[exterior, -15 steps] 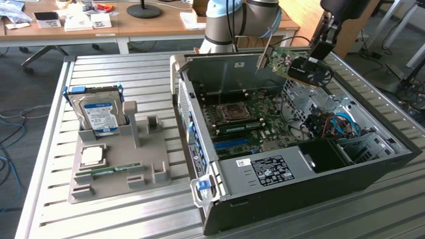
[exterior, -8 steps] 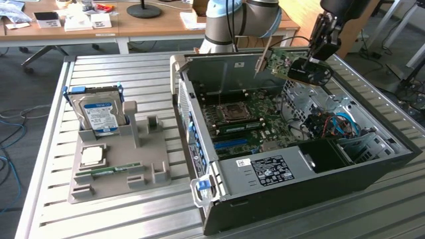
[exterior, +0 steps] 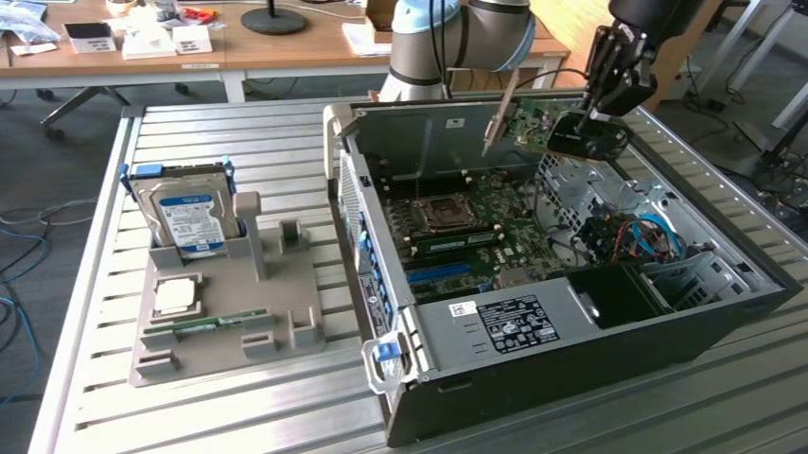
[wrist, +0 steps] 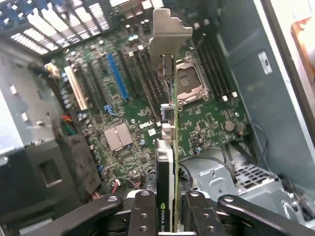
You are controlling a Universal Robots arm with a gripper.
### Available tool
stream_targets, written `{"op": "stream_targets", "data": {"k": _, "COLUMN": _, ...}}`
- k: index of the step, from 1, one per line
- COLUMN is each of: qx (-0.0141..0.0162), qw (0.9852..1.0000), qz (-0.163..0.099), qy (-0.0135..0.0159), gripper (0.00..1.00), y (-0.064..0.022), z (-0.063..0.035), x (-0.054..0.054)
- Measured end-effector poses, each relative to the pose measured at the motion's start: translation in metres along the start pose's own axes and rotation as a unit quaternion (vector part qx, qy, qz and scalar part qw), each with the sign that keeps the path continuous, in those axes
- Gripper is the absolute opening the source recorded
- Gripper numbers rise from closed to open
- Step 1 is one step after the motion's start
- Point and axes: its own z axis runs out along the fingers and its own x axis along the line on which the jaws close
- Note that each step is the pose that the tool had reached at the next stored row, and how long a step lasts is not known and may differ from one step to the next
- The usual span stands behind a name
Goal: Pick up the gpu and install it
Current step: 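Insert the gpu into the slot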
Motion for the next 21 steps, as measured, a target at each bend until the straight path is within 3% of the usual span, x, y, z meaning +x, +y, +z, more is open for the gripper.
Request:
{"op": "stream_targets", "data": {"k": 5, "qx": -0.0010, "qw": 0.9990, "qz": -0.046, "qy": 0.0024, "gripper": 0.27, "y": 0.0000, "z": 0.0002, "x": 0.0000}}
{"op": "stream_targets", "data": {"k": 11, "qx": -0.0021, "qw": 0.9958, "qz": -0.091, "qy": 0.0048, "gripper": 0.27, "y": 0.0000, "z": 0.0002, "x": 0.0000}}
{"op": "stream_targets", "data": {"k": 15, "qx": -0.0026, "qw": 0.9931, "qz": -0.117, "qy": 0.0062, "gripper": 0.27, "y": 0.0000, "z": 0.0003, "x": 0.0000}}
{"op": "stream_targets", "data": {"k": 21, "qx": -0.0036, "qw": 0.9872, "qz": -0.159, "qy": 0.0084, "gripper": 0.27, "y": 0.0000, "z": 0.0003, "x": 0.0000}}
